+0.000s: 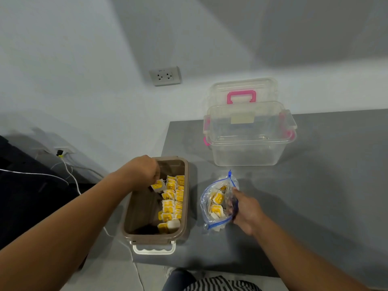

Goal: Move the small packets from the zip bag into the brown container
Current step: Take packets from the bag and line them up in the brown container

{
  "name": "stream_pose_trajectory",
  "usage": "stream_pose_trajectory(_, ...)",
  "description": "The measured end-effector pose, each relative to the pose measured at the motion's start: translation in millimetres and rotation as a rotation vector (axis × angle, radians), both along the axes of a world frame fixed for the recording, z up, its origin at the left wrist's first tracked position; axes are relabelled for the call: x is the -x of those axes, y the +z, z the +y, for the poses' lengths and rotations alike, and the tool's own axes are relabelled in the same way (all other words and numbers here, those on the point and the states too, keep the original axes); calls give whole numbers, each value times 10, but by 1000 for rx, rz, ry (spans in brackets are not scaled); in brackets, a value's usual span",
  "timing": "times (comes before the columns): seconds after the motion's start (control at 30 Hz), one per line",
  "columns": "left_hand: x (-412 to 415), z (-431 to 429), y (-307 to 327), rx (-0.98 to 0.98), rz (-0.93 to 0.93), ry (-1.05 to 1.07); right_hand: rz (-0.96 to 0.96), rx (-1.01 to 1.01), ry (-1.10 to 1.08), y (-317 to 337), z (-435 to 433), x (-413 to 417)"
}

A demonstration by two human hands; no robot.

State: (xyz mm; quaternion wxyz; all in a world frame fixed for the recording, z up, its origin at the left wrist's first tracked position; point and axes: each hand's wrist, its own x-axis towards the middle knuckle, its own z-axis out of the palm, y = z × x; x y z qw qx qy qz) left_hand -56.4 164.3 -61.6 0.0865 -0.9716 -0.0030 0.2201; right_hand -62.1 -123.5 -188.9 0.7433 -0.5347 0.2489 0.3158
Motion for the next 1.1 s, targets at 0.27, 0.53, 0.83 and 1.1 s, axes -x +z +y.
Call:
stream_pose_trajectory(0.27,-141,84,-255,-54,205,-84,-1,20,-20,10,5,29)
stream_pose_trajectory(0.53,-225,70,-433,-259,188,-275,33,57,-89,7,41,39)
stream_pose_trajectory(0.83,-252,82,-541,-323,81,-263,40,53,-84,-31,35,72)
stream_pose_trajectory(1.1,-221,30,-606,-428,20,-234,25,61,-82,-36,43,100)
